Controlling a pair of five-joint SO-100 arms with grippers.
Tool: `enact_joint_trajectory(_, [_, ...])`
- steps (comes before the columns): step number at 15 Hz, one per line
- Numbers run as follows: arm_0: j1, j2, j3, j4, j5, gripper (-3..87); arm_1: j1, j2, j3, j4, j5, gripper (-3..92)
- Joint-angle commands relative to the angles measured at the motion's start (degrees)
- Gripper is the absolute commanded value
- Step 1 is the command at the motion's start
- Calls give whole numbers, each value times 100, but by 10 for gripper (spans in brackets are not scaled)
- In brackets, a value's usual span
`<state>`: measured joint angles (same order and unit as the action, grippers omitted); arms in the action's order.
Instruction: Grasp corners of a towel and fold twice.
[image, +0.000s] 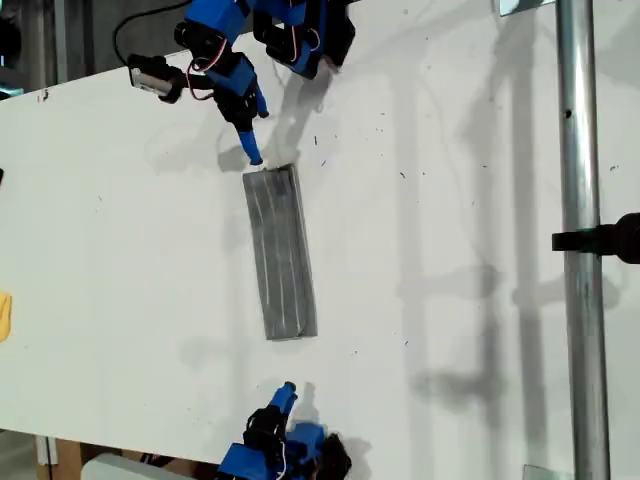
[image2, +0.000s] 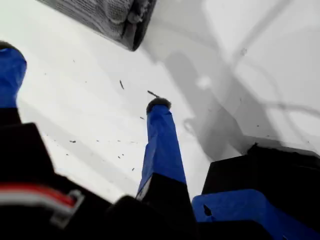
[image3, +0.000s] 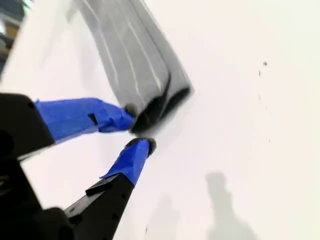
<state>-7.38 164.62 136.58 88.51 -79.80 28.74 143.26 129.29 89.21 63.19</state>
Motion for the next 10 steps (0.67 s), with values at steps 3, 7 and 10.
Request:
enact_joint_trajectory(3, [1063,2136,2268,-1107,-1266,-26,18,185,44,132,554,469])
enact_joint_trajectory(7, [1160,3445,3261,-949,-1450,-26,105,114,97,70,624,460])
enact_joint_trajectory(10, [1134,3445,3577,-1151,-1494,-26,202,-677,642,-1178,624,459])
